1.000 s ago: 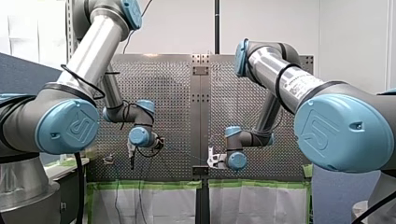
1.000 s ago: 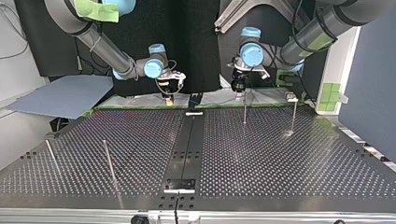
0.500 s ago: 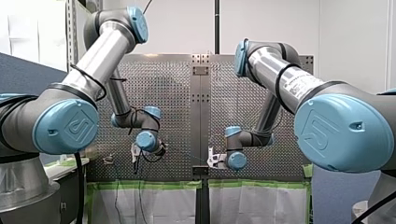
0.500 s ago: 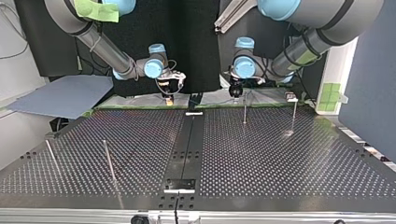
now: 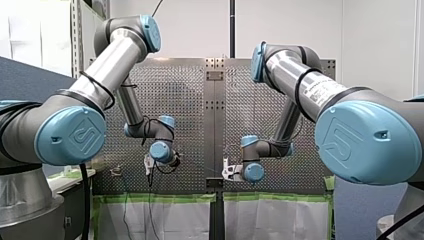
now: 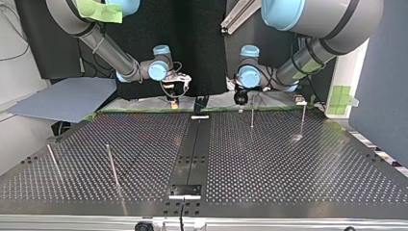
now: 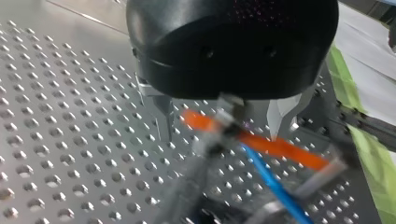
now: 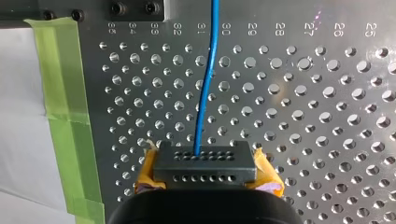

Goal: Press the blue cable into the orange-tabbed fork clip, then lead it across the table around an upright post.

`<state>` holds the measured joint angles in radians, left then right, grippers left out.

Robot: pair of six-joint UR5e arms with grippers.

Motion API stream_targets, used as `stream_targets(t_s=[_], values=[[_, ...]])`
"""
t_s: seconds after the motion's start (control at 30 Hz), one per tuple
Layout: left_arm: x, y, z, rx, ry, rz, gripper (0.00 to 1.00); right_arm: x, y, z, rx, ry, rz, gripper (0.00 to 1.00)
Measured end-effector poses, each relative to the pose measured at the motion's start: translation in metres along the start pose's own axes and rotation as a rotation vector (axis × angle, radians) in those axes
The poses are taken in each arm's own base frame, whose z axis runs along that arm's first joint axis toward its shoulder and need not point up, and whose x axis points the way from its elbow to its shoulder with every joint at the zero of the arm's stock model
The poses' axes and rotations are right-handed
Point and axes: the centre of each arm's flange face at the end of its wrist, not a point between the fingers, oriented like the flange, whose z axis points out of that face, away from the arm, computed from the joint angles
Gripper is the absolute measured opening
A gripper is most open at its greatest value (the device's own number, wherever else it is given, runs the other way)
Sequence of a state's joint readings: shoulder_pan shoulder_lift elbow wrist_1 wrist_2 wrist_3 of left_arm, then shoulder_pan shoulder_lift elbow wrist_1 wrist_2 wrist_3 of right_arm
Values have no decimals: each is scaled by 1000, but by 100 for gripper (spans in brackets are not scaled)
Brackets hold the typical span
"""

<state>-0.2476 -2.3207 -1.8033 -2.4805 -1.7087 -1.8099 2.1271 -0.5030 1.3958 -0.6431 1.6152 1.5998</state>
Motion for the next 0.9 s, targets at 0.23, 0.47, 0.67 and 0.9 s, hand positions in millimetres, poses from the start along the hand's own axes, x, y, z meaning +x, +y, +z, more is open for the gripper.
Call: stream_targets(t_s=[0.23,0.47,0.67,0.9], values=[[-4,1,11,-21,-21,1,100,0,0,0,0,1,-2,0],[-12,0,18,-31,-46,13,100,0,0,0,0,2,-3,0],[-12,-1,17,-40,-43,43,100,0,0,0,0,4,-2,0],[-12,0,16,-67,-38,101,39,0,0,1,0,5,-2,0]])
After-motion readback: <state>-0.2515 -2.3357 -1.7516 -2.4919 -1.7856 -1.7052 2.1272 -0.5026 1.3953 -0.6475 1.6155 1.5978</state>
